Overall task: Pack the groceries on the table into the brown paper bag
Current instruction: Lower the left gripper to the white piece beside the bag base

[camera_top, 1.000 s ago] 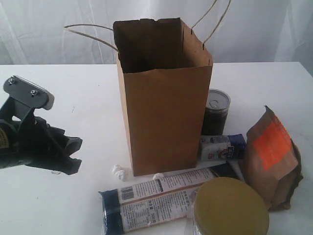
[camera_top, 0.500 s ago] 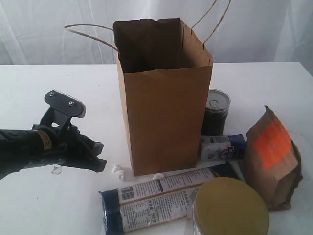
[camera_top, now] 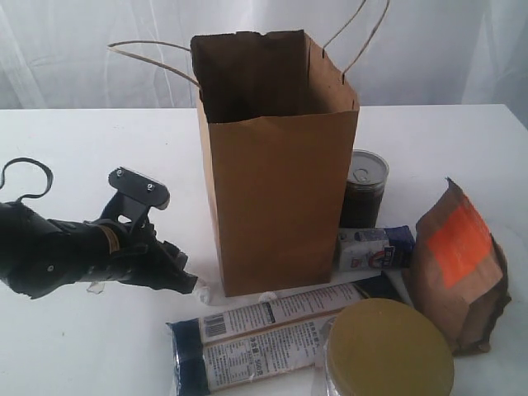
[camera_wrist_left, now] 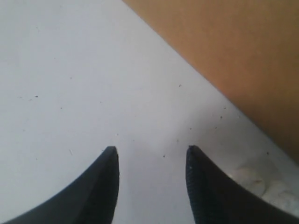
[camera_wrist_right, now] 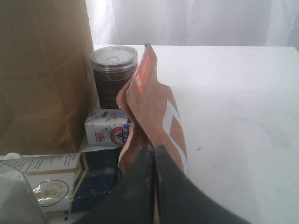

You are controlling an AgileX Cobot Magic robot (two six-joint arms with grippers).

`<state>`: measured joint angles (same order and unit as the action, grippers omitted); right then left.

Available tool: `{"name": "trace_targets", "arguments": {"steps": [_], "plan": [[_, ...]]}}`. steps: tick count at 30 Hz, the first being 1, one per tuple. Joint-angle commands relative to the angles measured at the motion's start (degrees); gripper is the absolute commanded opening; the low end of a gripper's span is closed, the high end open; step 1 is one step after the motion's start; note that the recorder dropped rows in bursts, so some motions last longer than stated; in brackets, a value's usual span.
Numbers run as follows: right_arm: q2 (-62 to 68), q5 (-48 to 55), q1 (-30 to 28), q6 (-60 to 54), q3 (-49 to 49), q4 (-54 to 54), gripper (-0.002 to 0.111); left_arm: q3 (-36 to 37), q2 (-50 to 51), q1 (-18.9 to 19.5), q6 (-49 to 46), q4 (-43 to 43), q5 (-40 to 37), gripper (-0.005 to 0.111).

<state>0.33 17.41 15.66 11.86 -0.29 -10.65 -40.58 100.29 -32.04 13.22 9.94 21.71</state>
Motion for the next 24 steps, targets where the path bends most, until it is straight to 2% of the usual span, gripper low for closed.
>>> {"name": "trace_targets", "arguments": {"steps": [1, 6, 14, 21, 24], "plan": [[-0.3, -0.4, -0.3, -0.3, 0.3, -0.1, 0.000, -0.6, 0.2, 0.2, 1.1, -0.1, -0.5, 0.050], [-0.3, -0.4, -0.3, -0.3, 0.3, -0.1, 0.000, -2.1, 0.3, 0.2, 6.9, 9.3, -3.5, 0.050], [-0.3, -0.4, -0.3, -0.3, 0.3, -0.1, 0.000, -2.5, 0.3, 0.2, 24.9, 32.5, -3.3, 0.050], [-0.3, -0.4, -0.3, -0.3, 0.3, -0.1, 0.000, -2.5, 0.3, 0.2, 35.5, 43.2, -0.2, 0.050], [-0.3, -0.4, -0.3, -0.3, 0.3, -0.1, 0.000, -2.5, 0.3, 0.2, 36.9, 44.6, 1.1, 0.050]]}}
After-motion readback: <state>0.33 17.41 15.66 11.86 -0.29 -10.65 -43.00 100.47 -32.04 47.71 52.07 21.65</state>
